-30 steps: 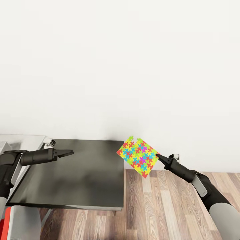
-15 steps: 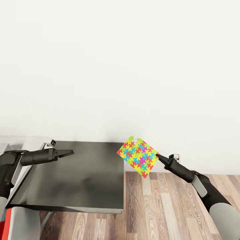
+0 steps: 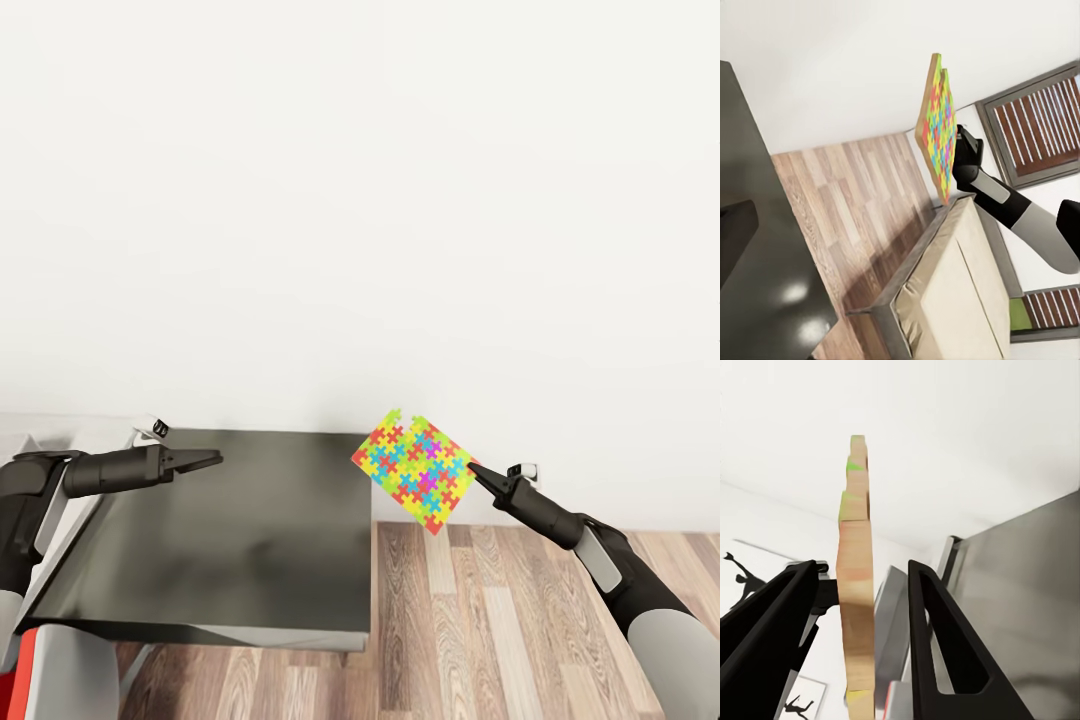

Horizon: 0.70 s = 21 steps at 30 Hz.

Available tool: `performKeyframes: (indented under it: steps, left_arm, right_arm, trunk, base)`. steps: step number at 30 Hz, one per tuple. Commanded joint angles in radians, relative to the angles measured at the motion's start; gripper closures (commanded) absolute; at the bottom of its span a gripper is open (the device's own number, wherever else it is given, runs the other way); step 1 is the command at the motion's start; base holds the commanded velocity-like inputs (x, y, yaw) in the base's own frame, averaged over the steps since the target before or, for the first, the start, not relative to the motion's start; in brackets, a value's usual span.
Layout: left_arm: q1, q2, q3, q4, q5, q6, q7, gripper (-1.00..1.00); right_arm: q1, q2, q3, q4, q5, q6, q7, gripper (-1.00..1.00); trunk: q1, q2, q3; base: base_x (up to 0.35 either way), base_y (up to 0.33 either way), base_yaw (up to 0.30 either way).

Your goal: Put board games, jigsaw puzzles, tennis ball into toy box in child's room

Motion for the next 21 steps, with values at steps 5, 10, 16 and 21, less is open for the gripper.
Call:
performKeyframes:
  steps: [5, 10, 16, 21]
  left_arm:
    - [-0.001, 0.0, 0.0, 0.0, -0.001, 0.011, -0.004, -1.0]
    - [0.0, 0.0, 0.0, 0.0, -0.001, 0.011, -0.004, -1.0]
    - [0.001, 0.0, 0.001, 0.0, -0.001, 0.011, -0.004, -1.0]
    - [0.001, 0.0, 0.001, 0.0, -0.002, 0.011, -0.004, -1.0]
  right_arm:
    - [-0.001, 0.0, 0.0, 0.001, -0.004, 0.008, 0.002, 1.0]
    - [-0.001, -0.001, -0.001, 0.001, -0.004, 0.008, 0.003, 1.0]
    - [-0.001, 0.0, 0.0, 0.001, -0.004, 0.008, 0.002, 1.0]
    - [-0.001, 0.001, -0.001, 0.001, -0.004, 0.008, 0.002, 1.0]
  trunk:
    - [0.001, -0.002, 0.007]
    - [0.001, -0.002, 0.015]
    - [0.001, -0.002, 0.025]
    - [0.001, -0.002, 0.033]
  base:
    - [0.0, 0.0, 0.0]
    - [0.0, 0.0, 0.0]
    - [0.0, 0.0, 0.0]
    - [0.0, 0.0, 0.0]
